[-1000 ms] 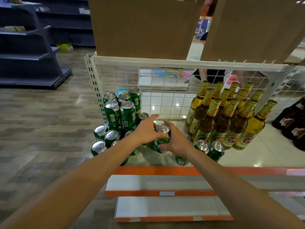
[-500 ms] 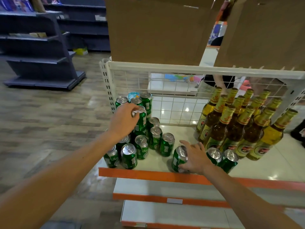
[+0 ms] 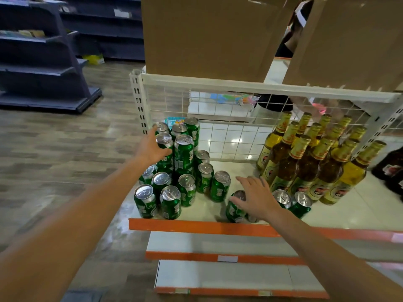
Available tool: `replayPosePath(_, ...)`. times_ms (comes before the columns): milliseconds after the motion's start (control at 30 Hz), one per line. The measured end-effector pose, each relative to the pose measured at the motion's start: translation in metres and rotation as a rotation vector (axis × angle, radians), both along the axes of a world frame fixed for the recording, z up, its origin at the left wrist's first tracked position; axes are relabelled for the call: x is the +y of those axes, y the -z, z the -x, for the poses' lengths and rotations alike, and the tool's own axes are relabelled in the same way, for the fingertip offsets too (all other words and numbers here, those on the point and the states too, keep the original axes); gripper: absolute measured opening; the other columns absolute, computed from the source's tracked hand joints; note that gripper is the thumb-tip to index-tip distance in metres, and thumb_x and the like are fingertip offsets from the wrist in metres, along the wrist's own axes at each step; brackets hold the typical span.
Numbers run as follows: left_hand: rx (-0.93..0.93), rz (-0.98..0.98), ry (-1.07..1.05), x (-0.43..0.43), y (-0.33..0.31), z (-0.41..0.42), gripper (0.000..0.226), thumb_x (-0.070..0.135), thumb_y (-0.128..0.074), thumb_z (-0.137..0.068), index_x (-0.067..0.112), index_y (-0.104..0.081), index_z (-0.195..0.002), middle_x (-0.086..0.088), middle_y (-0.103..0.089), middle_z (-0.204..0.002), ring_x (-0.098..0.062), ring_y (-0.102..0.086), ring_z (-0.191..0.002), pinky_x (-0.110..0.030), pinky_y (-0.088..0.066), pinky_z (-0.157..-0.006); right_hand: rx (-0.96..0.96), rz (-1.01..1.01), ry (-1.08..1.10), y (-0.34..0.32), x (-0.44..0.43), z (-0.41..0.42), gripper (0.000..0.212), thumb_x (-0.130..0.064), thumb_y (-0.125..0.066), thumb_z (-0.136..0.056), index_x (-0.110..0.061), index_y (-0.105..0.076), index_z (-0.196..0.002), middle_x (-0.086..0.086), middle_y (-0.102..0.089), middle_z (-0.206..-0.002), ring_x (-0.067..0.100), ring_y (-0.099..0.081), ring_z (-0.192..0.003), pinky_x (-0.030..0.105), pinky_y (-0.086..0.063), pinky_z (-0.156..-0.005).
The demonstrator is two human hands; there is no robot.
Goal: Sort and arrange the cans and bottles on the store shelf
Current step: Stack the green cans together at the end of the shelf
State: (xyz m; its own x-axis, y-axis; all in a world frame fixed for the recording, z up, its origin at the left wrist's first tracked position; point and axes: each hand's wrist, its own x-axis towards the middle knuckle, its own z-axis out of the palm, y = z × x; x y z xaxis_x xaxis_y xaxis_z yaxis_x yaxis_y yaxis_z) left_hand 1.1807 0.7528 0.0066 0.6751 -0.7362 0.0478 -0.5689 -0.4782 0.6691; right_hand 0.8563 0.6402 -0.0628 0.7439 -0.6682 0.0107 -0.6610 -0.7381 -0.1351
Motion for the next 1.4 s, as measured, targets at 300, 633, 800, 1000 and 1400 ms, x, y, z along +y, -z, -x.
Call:
replayPosePath(300, -0.032, 0.25, -0.09, 0.023, 0.004, 0.02, 0.061, 0.038, -0.081, -0.075, 0.02, -0.054, -0.127, 0.004, -0.063, -0.113, -0.015, -0.057, -0.1, -0.029, -0.043, -0.08, -0.047, 0.06, 0.111, -0.007, 0.002, -0.001, 0.06, -0.053, -0.042, -0.099, -0.02, -0.036, -0.148, 0.007, -0.048, -0.144, 0.025, -0.035, -0.139, 0.044, -0.017, -0.12)
replayPosePath(633, -0.005, 0.222, 0.273, 0.024, 0.02, 0.114, 0.062, 0.051, -0.08, -0.071, 0.026, -0.052, -0.121, 0.008, -0.061, -0.109, -0.011, -0.06, -0.098, -0.036, -0.054, -0.088, -0.09, -0.029, 0.177, -0.01, 0.011, 0.0, 0.052, -0.045, -0.045, -0.101, -0.02, -0.039, -0.147, 0.007, -0.048, -0.144, 0.026, -0.035, -0.138, 0.043, -0.02, -0.118)
replayPosePath(800, 0.053, -0.068, 0.368, 0.007, 0.059, 0.148, 0.06, 0.04, -0.083, -0.068, 0.022, -0.051, -0.116, 0.005, -0.064, -0.103, -0.015, -0.062, -0.093, -0.038, -0.055, -0.084, -0.076, -0.033, 0.188, -0.011, 0.006, 0.011, 0.045, -0.037, -0.045, -0.102, -0.023, -0.04, -0.145, 0.005, -0.048, -0.142, 0.026, -0.036, -0.137, 0.041, -0.022, -0.115)
replayPosePath(1000, 0.032, -0.138, 0.376, -0.006, 0.089, 0.169, 0.058, 0.033, -0.083, -0.067, 0.021, -0.048, -0.111, 0.003, -0.063, -0.101, -0.016, -0.061, -0.091, -0.039, -0.055, -0.081, -0.086, -0.06, 0.205, -0.005, 0.006, 0.018, 0.047, -0.042, -0.047, -0.1, -0.025, -0.044, -0.144, 0.006, -0.051, -0.14, 0.027, -0.039, -0.135, 0.043, -0.024, -0.116)
replayPosePath(1400, -0.148, 0.095, 0.405, 0.009, 0.045, 0.135, 0.036, 0.042, -0.067, -0.088, 0.02, -0.063, -0.116, 0.006, -0.062, -0.11, -0.01, -0.059, -0.099, -0.028, -0.052, -0.085, -0.076, -0.062, 0.194, -0.004, 0.003, -0.01, 0.05, -0.041, -0.047, -0.099, -0.023, -0.04, -0.146, 0.006, -0.048, -0.142, 0.026, -0.037, -0.136, 0.043, -0.024, -0.117)
